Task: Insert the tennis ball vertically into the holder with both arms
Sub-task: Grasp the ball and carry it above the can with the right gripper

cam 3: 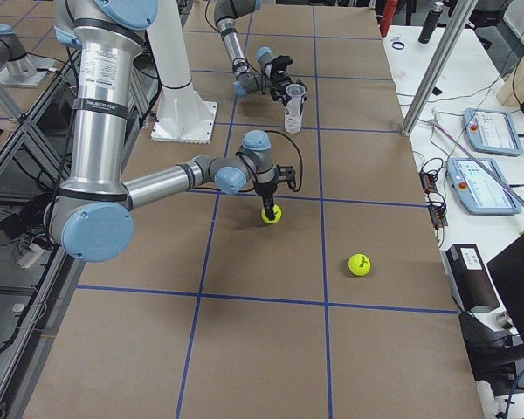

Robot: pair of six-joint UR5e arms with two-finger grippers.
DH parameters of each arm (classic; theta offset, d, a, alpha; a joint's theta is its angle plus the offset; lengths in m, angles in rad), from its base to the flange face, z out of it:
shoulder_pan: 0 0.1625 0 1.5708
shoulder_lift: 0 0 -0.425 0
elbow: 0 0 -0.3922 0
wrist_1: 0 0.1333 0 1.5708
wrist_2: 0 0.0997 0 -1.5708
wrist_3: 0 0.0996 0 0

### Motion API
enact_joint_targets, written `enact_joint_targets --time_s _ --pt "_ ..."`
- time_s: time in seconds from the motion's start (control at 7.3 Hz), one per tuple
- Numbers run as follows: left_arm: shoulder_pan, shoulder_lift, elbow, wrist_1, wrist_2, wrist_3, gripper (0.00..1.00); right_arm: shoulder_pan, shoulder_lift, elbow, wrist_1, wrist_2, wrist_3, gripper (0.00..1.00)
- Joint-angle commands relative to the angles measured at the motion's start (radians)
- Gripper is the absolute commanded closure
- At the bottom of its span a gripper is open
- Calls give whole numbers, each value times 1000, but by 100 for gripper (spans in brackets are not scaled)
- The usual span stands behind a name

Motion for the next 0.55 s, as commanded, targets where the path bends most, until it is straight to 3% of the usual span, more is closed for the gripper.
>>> enact_joint_targets --time_s 0.0,0.14,0.41 --pt "-1 3 -3 0 1 0 1 52 160 6 0 161 135 100" --pt "0 3 -3 0 -1 1 1 49 250 4 -6 183 247 100" --pt "0 4 -1 0 -1 1 1 45 505 12 -230 206 397 100"
